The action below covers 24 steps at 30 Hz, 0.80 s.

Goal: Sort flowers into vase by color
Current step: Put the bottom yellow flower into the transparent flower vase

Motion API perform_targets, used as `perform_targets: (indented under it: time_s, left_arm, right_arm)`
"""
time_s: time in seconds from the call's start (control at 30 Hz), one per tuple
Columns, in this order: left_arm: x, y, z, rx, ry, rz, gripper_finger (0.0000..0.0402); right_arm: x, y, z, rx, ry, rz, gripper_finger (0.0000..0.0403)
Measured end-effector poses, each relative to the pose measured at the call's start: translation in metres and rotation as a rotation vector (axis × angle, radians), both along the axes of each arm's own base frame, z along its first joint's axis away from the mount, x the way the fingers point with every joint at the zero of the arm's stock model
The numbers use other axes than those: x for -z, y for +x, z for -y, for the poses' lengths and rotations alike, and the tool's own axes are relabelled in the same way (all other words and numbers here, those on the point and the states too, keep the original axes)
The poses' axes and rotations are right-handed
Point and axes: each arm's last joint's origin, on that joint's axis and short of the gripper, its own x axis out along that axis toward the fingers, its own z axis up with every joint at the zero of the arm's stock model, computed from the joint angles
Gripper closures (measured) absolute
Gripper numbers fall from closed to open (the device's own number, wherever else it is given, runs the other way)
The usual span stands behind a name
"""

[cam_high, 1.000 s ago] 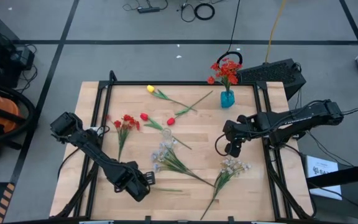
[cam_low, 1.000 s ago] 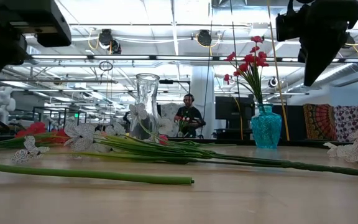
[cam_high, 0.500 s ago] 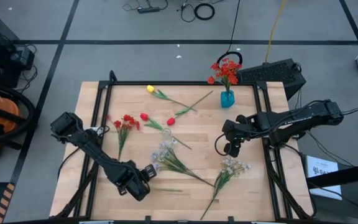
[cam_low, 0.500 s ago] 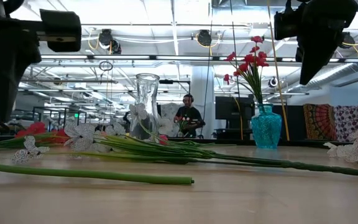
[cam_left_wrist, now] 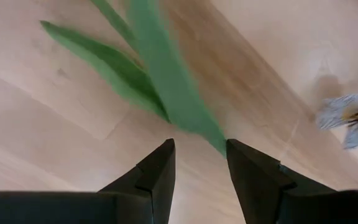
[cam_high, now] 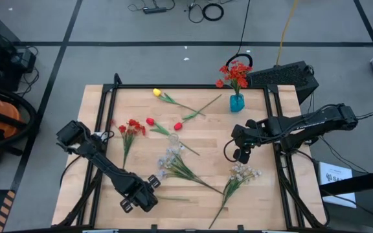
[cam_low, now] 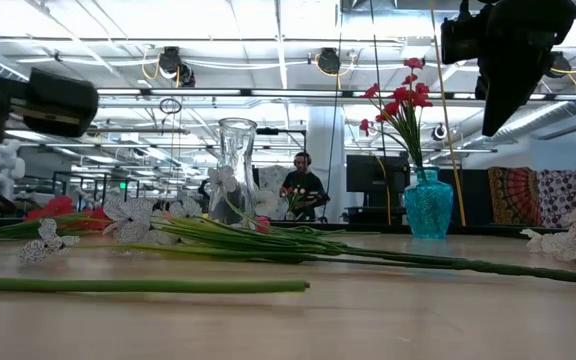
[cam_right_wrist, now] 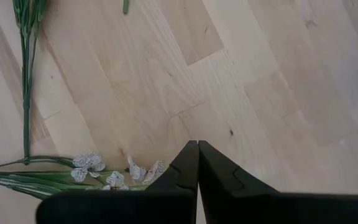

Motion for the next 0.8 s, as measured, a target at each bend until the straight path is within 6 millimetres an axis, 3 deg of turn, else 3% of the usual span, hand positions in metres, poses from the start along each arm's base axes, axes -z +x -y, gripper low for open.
perform_targets:
  time_s: [0.5,0.8]
  left_arm:
    - [0.018,0.007,-0.003,0.026,0.126,0.032,0.0252]
    - [0.019,0.004,-0.002,0.044,0.155,0.025,0.0252]
  right_arm:
    - [0.000,0.000,0.000,0.000,-0.001,0.004,0.0403]
    - [0.000,0.001,0.000,0.000,-0.001,0.006,0.0403]
